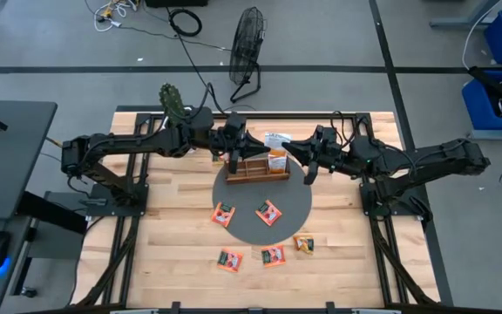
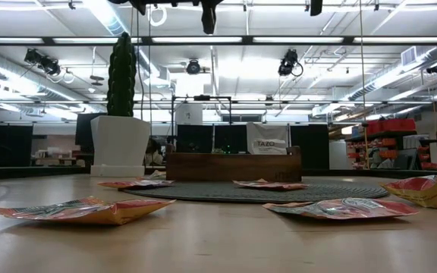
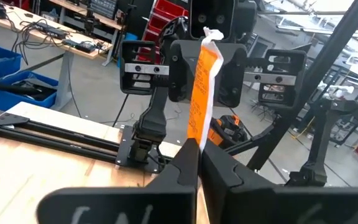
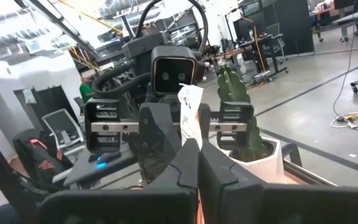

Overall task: Pick & Place Tea
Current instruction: Put the white tea bag into the right section of the wooden organizer

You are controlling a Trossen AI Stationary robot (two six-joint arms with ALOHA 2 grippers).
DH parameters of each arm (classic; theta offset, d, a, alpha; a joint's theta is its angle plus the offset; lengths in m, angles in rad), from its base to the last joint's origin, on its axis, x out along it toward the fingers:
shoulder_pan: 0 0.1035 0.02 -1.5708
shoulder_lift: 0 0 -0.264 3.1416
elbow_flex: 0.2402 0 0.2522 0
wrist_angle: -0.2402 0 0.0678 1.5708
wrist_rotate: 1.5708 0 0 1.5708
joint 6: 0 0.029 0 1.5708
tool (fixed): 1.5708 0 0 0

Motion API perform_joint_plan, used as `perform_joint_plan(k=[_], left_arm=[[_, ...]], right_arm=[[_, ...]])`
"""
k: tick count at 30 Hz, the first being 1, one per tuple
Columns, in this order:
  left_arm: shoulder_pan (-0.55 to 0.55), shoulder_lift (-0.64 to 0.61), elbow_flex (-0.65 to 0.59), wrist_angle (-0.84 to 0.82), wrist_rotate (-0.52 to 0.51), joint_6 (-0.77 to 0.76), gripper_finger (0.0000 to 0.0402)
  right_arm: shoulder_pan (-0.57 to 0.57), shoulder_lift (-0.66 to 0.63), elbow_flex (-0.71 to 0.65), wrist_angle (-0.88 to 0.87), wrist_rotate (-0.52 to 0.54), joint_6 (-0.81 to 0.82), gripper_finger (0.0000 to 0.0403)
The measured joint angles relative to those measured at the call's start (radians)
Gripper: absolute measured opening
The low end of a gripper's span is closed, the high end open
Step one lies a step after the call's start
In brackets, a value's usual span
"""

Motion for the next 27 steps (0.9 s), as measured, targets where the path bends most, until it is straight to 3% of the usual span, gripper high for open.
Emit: perform_joint_plan(k=[5,12,16,21,27], left_arm=[[0.009,0.000,0.000,-0.018,0.054,0.000,0.0004],[0.027,0.000,0.000,-0.136,0.078,0.057,0.0003],[0.027,0.000,0.000,-0.257,0.078,0.108,0.0003],[0.026,0.000,0.000,-0.351,0.042,0.140,0.0003],[0.026,0.000,0.000,-0.355,0.002,0.156,0.0002]], right_arm=[[0.000,-0.020,0.000,-0.056,-0.019,0.045,0.0023],[0.000,-0.114,0.019,-0.314,-0.066,0.144,0.0079],[-0.007,-0.124,0.167,-0.587,-0.086,0.138,0.0103],[-0.056,-0.042,0.416,-0.950,-0.093,0.115,0.0117],[-0.134,0.121,0.653,-1.154,-0.256,0.037,0.0122]])
